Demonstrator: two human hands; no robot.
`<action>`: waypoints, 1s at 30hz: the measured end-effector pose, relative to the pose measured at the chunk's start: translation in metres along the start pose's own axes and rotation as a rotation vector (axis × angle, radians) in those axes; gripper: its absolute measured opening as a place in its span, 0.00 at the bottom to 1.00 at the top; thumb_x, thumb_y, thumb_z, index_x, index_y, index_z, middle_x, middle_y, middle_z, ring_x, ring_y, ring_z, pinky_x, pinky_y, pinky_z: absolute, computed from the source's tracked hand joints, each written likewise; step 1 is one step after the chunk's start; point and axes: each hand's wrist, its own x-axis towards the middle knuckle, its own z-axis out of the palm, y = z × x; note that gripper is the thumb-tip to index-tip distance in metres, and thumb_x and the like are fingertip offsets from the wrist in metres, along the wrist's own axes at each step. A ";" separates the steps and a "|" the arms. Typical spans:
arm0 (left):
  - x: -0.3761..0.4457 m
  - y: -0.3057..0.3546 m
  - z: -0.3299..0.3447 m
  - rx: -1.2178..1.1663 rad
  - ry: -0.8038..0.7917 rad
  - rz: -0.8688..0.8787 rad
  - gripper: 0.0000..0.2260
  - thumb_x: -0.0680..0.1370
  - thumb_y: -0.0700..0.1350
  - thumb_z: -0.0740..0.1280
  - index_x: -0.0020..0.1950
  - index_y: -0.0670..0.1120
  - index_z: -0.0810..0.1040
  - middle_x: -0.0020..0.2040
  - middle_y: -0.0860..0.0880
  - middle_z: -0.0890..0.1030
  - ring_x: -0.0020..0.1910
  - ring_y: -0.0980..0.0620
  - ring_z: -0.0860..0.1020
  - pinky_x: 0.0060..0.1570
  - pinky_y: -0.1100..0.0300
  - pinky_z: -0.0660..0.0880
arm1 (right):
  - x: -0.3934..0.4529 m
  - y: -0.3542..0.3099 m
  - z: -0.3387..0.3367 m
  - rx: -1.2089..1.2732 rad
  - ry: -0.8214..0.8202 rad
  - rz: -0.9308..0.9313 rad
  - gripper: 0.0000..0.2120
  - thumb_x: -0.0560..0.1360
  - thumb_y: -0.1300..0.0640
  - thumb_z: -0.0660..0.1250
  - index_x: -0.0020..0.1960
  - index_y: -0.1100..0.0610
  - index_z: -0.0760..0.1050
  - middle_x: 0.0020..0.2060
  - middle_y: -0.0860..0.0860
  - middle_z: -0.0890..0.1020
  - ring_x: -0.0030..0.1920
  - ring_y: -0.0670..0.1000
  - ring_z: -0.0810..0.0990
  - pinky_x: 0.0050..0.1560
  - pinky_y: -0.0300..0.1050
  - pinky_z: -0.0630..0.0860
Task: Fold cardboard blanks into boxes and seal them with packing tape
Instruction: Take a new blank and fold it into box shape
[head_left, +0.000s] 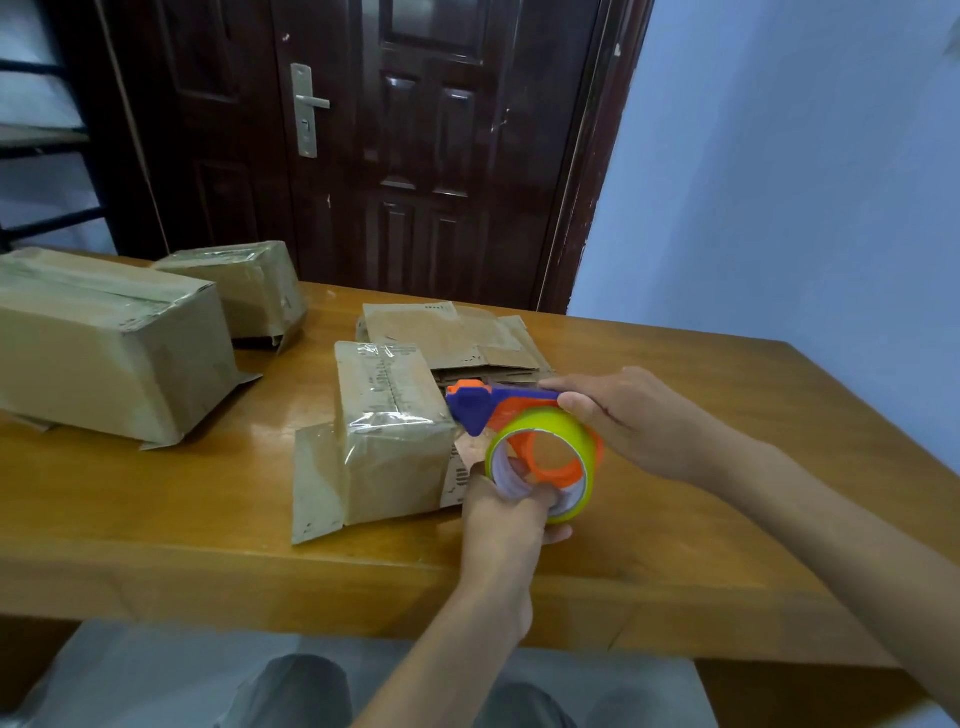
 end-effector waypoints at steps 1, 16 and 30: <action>-0.001 -0.001 0.001 0.000 0.007 -0.001 0.21 0.76 0.36 0.76 0.65 0.50 0.76 0.57 0.46 0.84 0.48 0.46 0.86 0.33 0.63 0.80 | 0.000 -0.001 0.000 -0.117 -0.005 -0.046 0.31 0.85 0.35 0.44 0.75 0.49 0.73 0.57 0.45 0.85 0.49 0.43 0.81 0.48 0.36 0.78; 0.000 0.003 0.004 -0.118 -0.012 -0.010 0.24 0.73 0.41 0.80 0.64 0.54 0.75 0.57 0.51 0.81 0.52 0.49 0.83 0.33 0.64 0.80 | 0.010 -0.012 -0.024 0.263 -0.177 0.229 0.15 0.81 0.46 0.67 0.66 0.41 0.67 0.55 0.44 0.80 0.52 0.48 0.84 0.40 0.47 0.86; 0.013 -0.008 0.018 -0.116 0.167 0.037 0.25 0.81 0.37 0.71 0.71 0.58 0.68 0.62 0.47 0.80 0.48 0.41 0.86 0.30 0.60 0.81 | 0.011 -0.023 -0.026 0.704 -0.324 0.484 0.19 0.82 0.46 0.67 0.71 0.42 0.70 0.65 0.47 0.77 0.64 0.50 0.79 0.57 0.46 0.83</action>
